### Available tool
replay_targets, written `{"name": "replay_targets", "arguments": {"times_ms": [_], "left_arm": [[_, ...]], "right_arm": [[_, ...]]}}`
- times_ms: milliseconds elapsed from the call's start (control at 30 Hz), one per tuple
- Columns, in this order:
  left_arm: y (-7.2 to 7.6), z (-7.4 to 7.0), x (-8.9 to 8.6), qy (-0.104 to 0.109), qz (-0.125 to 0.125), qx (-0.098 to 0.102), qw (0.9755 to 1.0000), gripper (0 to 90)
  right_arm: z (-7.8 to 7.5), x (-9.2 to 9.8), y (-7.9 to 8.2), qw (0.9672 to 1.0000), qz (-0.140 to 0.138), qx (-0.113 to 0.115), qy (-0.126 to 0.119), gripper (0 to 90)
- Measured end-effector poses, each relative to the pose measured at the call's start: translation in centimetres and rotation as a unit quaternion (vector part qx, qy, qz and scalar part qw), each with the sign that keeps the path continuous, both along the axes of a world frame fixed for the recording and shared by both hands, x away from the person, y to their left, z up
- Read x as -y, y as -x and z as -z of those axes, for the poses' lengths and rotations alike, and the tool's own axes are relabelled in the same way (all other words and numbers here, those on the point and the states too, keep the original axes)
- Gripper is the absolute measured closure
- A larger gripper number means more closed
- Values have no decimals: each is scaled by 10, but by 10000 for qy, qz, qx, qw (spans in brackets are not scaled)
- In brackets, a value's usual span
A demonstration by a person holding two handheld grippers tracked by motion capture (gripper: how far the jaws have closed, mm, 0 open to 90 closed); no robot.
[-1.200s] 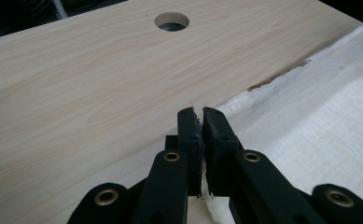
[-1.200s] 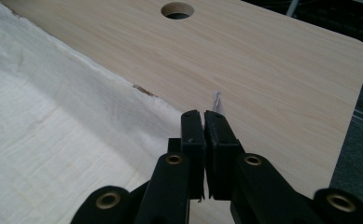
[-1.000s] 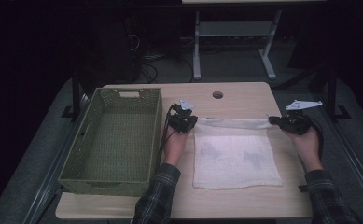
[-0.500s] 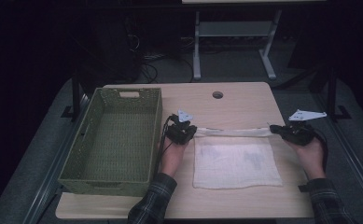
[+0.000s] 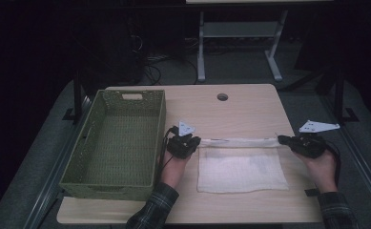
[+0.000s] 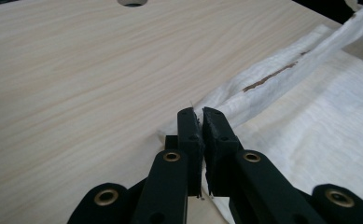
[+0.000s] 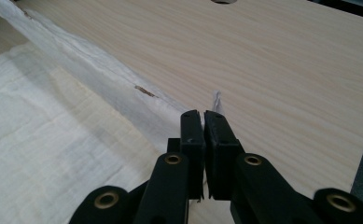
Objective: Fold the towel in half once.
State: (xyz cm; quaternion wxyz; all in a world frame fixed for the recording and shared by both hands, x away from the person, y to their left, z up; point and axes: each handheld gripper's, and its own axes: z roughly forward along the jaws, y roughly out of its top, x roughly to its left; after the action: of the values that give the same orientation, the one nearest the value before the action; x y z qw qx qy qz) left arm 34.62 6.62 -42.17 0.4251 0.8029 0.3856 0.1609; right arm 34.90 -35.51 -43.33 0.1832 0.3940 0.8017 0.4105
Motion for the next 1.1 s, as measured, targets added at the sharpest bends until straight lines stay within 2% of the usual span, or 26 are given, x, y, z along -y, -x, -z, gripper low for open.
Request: {"name": "replay_targets", "arguments": {"times_ms": [67,200,400,467,633,800,1100], "left_arm": [[4,0,0,-55,30,21,10000,860],[10,-1,-1,60,49,4,10000,860],[21,-1,-2,-14,209,-21,9998,860],[25,-1,-2,60,220,-73,9997,860],[34,-1,-2,46,322,-96,9994,860],[46,-2,-3,68,367,-82,9993,860],[57,-1,-5,-2,464,-144,9988,860]], "right_arm": [[0,0,5,10000,12,-23,-22,866],[1,3,14,10000,-3,-31,-75,866],[2,7,28,9998,-51,-64,-174,866],[3,7,32,9998,-73,-80,-159,866],[3,10,42,9998,-113,-56,-168,866],[4,13,52,9994,-141,-95,-289,866],[7,13,69,9993,-223,-138,-258,866]]}}
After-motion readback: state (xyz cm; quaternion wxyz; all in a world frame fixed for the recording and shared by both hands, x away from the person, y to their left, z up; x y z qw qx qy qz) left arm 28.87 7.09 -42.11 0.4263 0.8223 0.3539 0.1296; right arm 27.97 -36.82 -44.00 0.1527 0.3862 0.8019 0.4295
